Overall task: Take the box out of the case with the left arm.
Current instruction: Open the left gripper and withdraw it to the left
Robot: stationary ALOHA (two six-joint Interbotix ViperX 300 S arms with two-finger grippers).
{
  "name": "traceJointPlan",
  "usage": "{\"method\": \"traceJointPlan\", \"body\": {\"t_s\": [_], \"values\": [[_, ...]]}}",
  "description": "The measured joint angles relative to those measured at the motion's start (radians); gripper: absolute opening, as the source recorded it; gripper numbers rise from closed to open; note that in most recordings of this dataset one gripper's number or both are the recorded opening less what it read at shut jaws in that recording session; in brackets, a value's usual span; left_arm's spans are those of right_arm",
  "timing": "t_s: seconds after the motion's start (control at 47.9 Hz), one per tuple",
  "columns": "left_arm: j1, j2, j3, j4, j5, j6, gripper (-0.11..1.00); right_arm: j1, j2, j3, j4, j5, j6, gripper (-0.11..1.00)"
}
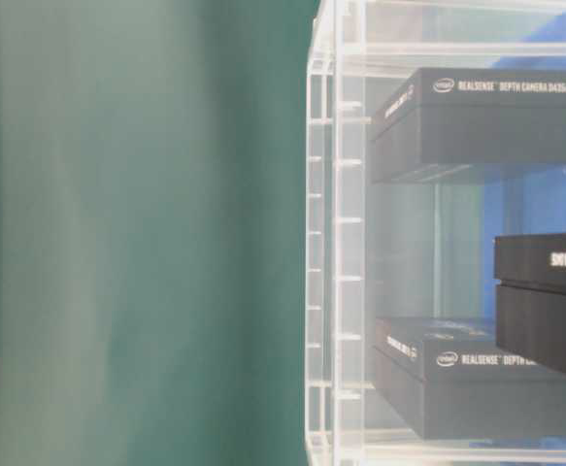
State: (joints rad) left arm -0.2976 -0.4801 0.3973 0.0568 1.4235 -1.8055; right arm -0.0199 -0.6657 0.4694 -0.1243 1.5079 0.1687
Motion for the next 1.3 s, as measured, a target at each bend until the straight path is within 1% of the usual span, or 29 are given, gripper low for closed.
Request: {"method": "traceJointPlan", "body": {"t_s": [0.104,0.209,0.334,0.46,0.627,0.752,0.836,0.919,1.295], "values": [[0.015,-0.002,0.002,0.002,0.002,0.014,0.90,0.000,0.000,0.000,0.000,0.000,0.000,0.01],[0.057,-0.002,0.002,0.003,0.012,0.060,0.90,0.000,0.002,0.000,0.002,0.000,-0.002,0.01],[0.155,-0.003,0.002,0.005,0.034,0.178,0.90,0.000,0.002,0.000,0.000,0.000,-0.002,0.01],[0.293,-0.008,0.002,0.002,0.040,0.313,0.90,0.000,0.000,0.000,0.000,0.000,-0.002,0.01],[0.446,-0.008,0.000,0.000,0.040,0.457,0.90,0.000,0.002,0.000,0.000,0.000,-0.002,0.01],[0.532,-0.008,-0.003,0.000,0.041,0.540,0.90,0.000,0.002,0.000,0.002,0.000,-0.002,0.01],[0.566,-0.006,-0.005,-0.002,0.041,0.575,0.90,0.000,0.002,0.000,0.000,0.000,-0.002,0.01],[0.586,-0.003,-0.005,-0.003,0.041,0.592,0.90,0.000,0.002,0.000,0.000,0.000,-0.002,0.01],[0.586,0.015,-0.020,-0.014,0.040,0.592,0.90,0.000,0.002,0.000,-0.005,0.000,-0.002,0.01]]}}
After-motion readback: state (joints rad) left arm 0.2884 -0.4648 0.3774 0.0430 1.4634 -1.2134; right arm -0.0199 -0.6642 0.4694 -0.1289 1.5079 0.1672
